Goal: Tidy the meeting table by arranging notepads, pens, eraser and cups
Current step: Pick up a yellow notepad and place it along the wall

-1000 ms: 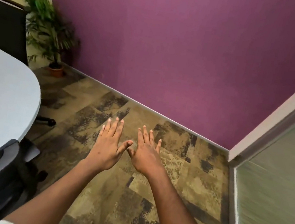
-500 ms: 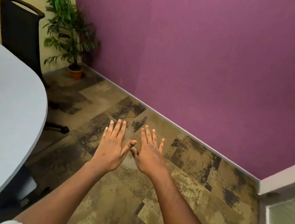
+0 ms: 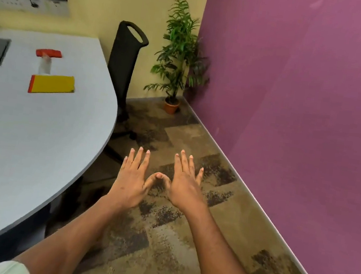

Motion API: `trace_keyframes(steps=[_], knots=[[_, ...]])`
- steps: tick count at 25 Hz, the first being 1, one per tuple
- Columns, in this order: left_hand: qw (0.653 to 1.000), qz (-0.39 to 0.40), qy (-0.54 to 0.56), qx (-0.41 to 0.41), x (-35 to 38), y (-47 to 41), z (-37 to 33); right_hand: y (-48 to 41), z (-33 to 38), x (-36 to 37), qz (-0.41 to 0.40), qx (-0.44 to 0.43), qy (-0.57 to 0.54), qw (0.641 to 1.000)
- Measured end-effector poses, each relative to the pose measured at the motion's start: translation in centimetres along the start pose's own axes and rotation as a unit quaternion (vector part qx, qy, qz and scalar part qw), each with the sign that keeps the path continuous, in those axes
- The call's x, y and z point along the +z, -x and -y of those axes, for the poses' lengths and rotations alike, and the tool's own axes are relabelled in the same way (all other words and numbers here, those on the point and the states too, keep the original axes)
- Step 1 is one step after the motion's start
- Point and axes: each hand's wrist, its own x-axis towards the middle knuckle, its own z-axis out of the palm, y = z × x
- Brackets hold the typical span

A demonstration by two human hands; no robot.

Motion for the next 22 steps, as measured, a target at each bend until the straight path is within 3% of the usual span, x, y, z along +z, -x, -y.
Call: trace_keyframes(steps=[12,22], knots=[[0.98,-0.044,0.037,-0.192,1.8,-17.6,10.7,-24.6,1.1,2.7,0.05,-0.101,-0.009,0.994],[0.97,-0.058,0.042,-0.233,-1.1,-33.1,17.2,-43.3,6.6,3.9,0.078,-0.151,-0.015,0.985]])
